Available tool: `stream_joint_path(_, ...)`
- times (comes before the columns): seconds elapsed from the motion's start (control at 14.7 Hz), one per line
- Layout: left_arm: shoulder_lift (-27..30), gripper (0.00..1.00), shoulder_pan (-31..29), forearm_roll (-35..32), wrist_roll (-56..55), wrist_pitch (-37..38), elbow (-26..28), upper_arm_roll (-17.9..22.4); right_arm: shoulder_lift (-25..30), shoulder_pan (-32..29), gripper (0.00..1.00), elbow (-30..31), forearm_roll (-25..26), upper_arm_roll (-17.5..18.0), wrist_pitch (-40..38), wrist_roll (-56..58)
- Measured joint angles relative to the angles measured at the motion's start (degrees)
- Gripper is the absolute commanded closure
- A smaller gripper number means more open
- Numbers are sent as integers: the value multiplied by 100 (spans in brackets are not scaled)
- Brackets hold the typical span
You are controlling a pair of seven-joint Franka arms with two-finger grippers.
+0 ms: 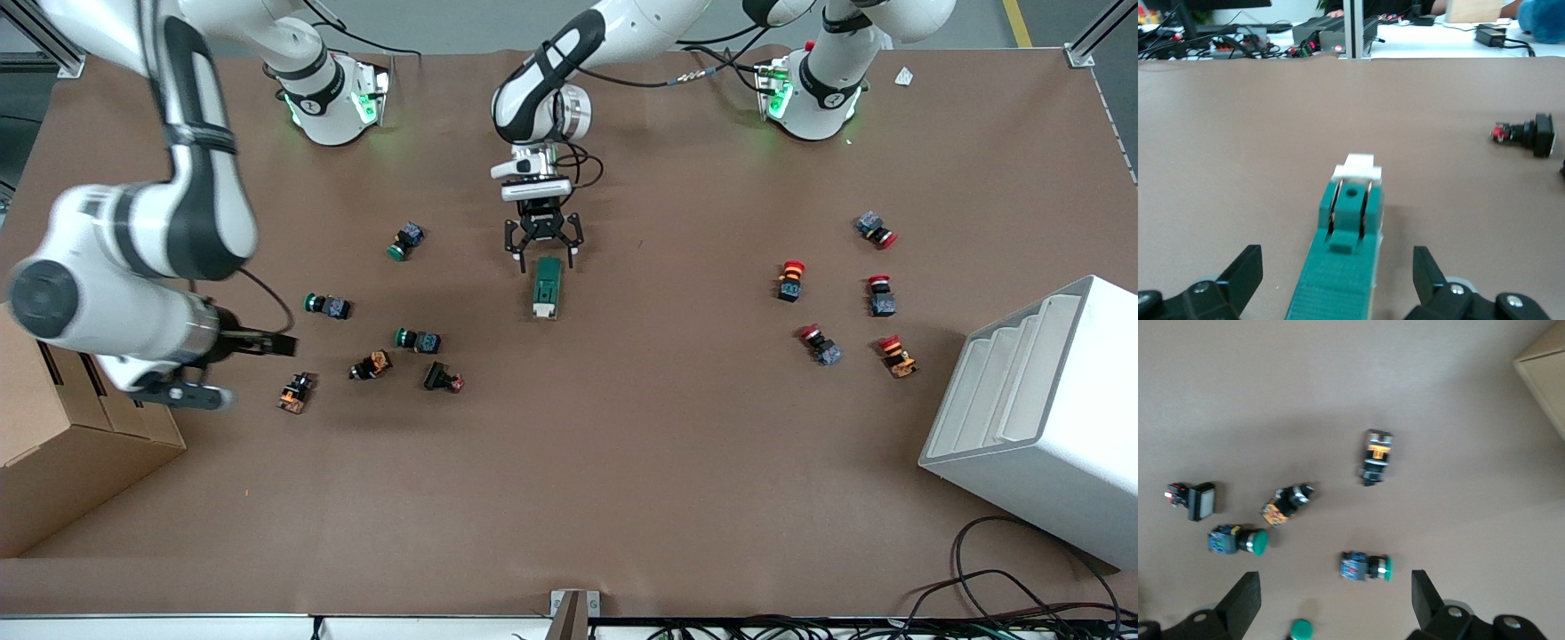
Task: Close load switch with both arms
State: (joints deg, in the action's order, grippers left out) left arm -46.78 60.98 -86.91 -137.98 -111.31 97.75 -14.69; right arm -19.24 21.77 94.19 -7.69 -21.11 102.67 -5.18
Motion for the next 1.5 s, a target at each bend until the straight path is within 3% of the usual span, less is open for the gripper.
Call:
stream_joint_path(0.14, 206, 0, -9, 748, 574, -4, -275, -5, 376, -1002, 0, 0, 483, 1030, -223, 1)
stream_joint_path(0.2, 320, 0, -37, 1138, 888, -4, -425, -1, 541, -1345, 0, 1, 571, 1379, -376, 0)
stream_joint_path(0.48, 971, 0, -413, 2643, 2264, -7, -814, 5, 1019, -2024, 0, 5, 640, 1967, -914, 1)
stream_joint_path(0.75, 1882, 0, -1113, 4047, 3761, -8, -914, 19, 1346, -2125, 0, 10, 645, 2101, -1274, 1)
stream_joint_path(1.02, 2699, 0, -2176, 5311, 5487, -7, -918, 37, 1487, -2112, 0, 21, 649, 2166, -1390, 1)
stream_joint_path(1.5, 3362, 0, -4163, 6797, 8272, 265, -900, 55, 1789, -2141, 0, 101, 656, 2146, -1613, 216)
